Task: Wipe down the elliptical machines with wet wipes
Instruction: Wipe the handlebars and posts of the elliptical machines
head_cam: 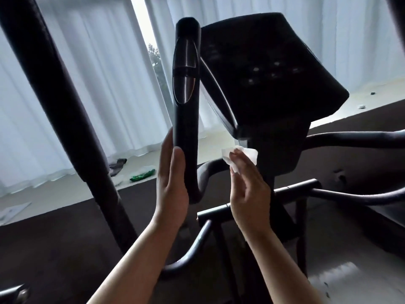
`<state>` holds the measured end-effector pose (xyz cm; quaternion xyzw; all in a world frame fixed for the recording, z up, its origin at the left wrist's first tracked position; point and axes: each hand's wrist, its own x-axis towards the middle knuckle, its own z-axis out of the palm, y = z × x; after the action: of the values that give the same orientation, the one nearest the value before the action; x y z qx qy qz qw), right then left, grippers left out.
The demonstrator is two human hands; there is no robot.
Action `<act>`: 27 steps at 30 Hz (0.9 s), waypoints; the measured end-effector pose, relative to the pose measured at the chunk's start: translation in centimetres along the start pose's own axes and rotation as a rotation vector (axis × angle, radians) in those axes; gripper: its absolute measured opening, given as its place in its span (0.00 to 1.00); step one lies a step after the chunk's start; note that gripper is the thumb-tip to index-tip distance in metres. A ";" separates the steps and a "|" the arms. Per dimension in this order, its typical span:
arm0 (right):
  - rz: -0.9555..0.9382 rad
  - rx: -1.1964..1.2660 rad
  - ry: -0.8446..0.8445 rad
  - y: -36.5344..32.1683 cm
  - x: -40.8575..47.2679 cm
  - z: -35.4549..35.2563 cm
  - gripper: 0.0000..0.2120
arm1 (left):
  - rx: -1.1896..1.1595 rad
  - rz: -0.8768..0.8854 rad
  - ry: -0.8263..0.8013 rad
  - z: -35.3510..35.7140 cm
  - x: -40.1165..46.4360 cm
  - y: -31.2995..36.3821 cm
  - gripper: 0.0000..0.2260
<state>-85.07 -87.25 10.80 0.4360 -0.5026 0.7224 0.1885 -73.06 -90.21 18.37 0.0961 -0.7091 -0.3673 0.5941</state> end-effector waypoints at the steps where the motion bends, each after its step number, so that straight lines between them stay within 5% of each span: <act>1: -0.004 -0.058 -0.039 1.1 1.0 0.8 0.18 | -0.021 0.006 0.030 0.2 -0.1 -0.3 0.26; 5: -0.015 -0.204 -0.160 5.8 1.3 4.0 0.17 | -0.058 -0.016 0.078 0.5 -0.1 -1.1 0.24; 13: 0.398 0.439 0.032 -0.7 -4.1 5.5 0.14 | -0.077 -0.017 0.051 0.3 0.2 -1.6 0.41; 21: 0.261 0.662 0.015 -6.0 -5.7 1.9 0.14 | -0.102 -0.063 0.029 0.0 0.1 -1.9 0.48; 23: 0.176 0.606 -0.034 -5.2 -4.4 1.4 0.14 | -0.104 -0.066 0.033 0.0 0.0 -1.8 0.47; 27: 0.011 0.063 -0.075 1.7 0.2 4.2 0.15 | -0.097 -0.047 0.003 -0.2 0.0 -1.8 0.45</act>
<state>-84.55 -91.70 10.51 0.4655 -0.4888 0.7221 0.1517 -73.46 -91.56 17.25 0.0844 -0.6871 -0.4150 0.5904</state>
